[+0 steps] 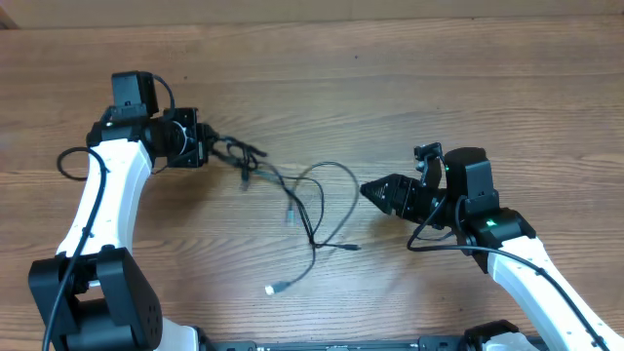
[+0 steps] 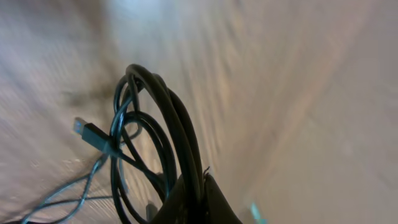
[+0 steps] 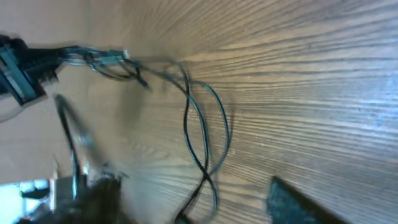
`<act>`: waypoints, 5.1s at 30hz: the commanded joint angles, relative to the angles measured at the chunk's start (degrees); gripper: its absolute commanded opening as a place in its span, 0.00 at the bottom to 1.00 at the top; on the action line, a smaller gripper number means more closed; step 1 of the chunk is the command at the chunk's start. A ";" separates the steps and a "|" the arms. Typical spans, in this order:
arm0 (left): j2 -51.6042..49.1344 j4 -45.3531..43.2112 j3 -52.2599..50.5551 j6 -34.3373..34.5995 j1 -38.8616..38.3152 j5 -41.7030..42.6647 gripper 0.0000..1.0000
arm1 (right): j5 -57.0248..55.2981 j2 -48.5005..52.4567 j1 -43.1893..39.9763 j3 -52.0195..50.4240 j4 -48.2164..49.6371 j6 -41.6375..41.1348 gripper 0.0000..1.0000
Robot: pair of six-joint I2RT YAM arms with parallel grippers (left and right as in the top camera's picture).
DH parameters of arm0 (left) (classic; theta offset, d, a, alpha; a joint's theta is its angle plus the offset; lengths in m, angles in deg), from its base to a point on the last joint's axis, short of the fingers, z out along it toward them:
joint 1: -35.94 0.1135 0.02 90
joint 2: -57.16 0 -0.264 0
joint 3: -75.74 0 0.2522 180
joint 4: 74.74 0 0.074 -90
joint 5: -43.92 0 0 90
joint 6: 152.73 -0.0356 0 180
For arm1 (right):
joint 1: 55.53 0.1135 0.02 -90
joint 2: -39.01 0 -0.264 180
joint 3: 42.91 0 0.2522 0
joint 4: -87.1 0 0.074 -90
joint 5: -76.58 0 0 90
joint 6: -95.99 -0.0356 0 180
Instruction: Untangle cables
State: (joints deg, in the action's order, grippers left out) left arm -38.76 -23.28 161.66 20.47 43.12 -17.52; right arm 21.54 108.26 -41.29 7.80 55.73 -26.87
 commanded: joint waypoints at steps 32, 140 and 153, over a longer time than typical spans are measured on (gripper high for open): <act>-0.15 5.84 1.18 15.06 -14.40 9.79 0.04 | 8.02 -0.98 8.46 0.13 2.91 22.93 0.98; -0.17 4.66 1.18 -34.23 -27.52 0.26 0.08 | -4.76 12.22 19.19 0.13 17.49 -14.45 0.52; -0.17 4.31 1.18 -30.25 -28.63 9.42 0.04 | -17.16 12.22 19.19 0.13 17.38 -17.44 0.38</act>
State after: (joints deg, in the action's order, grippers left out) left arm -38.76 -19.04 162.03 -10.70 14.79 -13.50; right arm 10.43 120.30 -22.38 7.95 72.69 -43.53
